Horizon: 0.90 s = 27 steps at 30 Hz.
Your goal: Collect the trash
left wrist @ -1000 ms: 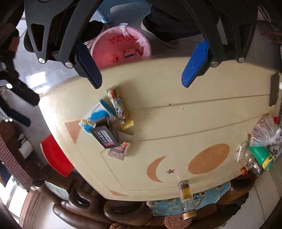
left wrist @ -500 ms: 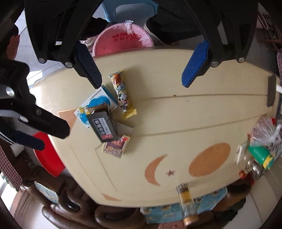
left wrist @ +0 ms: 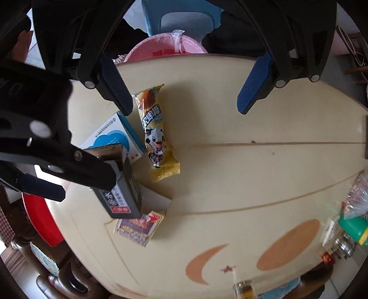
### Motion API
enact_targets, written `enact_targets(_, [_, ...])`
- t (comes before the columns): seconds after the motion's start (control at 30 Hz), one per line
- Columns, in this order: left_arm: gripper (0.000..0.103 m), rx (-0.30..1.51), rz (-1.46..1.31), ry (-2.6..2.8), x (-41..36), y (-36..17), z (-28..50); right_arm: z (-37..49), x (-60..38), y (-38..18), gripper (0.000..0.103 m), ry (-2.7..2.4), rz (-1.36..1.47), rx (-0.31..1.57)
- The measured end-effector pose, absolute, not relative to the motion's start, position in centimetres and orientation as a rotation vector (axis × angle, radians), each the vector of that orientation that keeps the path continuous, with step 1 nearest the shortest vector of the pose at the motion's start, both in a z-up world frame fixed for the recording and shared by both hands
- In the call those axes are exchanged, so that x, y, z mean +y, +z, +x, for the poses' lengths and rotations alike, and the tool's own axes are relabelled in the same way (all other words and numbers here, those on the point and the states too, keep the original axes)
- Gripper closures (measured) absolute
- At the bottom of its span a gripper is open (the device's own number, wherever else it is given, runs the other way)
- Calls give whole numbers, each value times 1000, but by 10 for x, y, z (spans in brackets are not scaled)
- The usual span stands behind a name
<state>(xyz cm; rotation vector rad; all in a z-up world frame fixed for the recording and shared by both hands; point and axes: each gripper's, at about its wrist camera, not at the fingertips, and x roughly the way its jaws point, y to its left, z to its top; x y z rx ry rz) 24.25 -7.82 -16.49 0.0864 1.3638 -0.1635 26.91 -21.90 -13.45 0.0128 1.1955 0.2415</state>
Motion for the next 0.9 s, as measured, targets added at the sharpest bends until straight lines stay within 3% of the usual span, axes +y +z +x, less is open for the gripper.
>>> enact_targets(0.53, [13, 1458, -38, -150, -77, -208, 260, 299, -218, -173, 18, 185, -16, 1260])
enact_targets(0.67, [14, 1452, -61, -124, -74, -209, 261, 305, -212, -181, 33, 193, -26, 1286])
enact_targets(0.77, [14, 1451, -62, -108, -74, -210, 261, 306, -208, -187, 36, 193, -39, 1296])
enact_targets(0.9, [27, 1437, -53, -89, -80, -209, 263, 306, -205, -188, 41, 194, -46, 1296])
